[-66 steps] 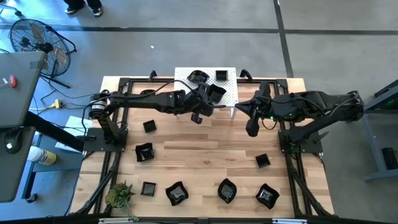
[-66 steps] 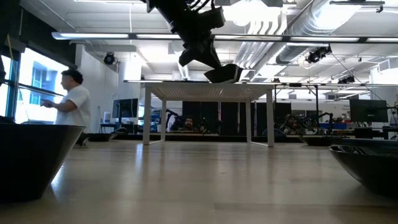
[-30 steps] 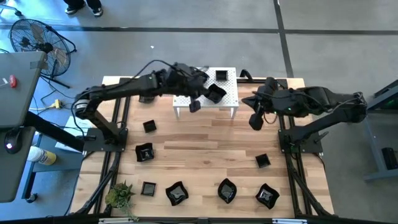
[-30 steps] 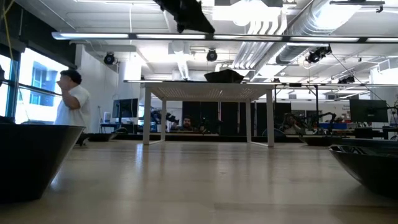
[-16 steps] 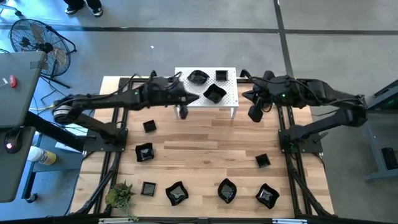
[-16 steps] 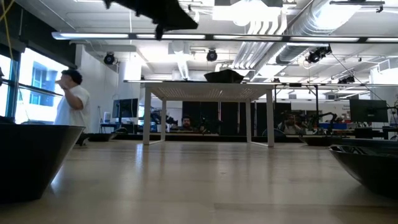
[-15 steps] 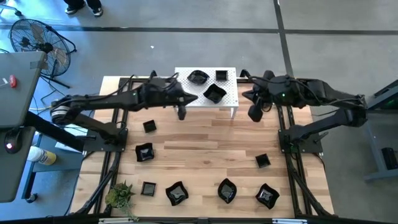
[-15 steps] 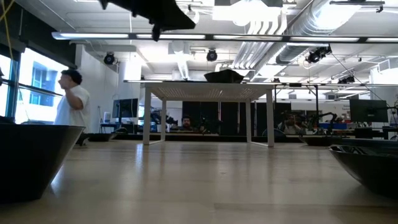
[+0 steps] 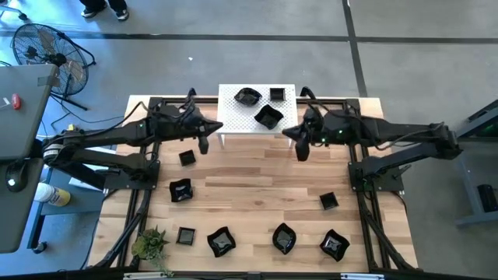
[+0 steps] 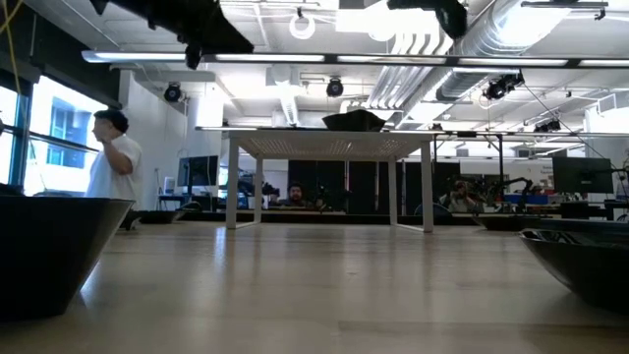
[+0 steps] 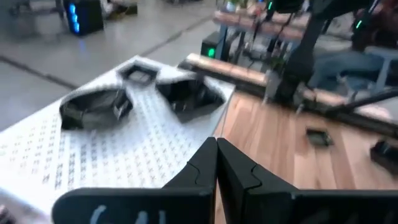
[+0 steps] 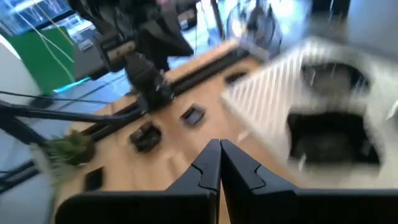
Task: Pick & Place Mini shaped plates
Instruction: Stack the leaf-shaped plate on top of the leaf-shaped plate on the shelf
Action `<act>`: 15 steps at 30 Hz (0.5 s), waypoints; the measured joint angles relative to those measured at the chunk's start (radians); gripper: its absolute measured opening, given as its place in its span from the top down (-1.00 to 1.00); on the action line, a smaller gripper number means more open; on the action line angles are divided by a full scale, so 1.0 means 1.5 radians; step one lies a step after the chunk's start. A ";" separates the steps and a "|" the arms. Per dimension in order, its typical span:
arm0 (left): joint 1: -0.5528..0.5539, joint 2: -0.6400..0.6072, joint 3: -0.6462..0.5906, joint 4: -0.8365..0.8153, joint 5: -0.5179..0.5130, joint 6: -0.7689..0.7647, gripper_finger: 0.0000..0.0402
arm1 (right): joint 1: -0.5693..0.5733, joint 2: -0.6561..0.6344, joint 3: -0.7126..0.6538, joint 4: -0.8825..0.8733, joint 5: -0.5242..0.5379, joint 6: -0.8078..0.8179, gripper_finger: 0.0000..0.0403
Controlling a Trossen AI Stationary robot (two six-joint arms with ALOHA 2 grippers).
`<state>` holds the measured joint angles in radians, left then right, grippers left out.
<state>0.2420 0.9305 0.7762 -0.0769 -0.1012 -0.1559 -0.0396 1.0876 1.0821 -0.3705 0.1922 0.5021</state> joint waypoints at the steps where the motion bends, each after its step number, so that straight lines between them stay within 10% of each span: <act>1: 0.000 0.000 -0.001 -0.008 -0.004 -0.004 1.00 | 0.005 -0.004 -0.010 -0.006 -0.002 0.033 1.00; 15: 0.000 -0.048 -0.141 0.115 0.111 -0.065 1.00 | 0.232 0.004 -0.073 -0.474 -0.007 0.497 0.91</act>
<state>0.2420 0.8582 0.5650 0.0958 0.0645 -0.2538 0.3088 1.0943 0.9730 -1.0808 0.1819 1.2476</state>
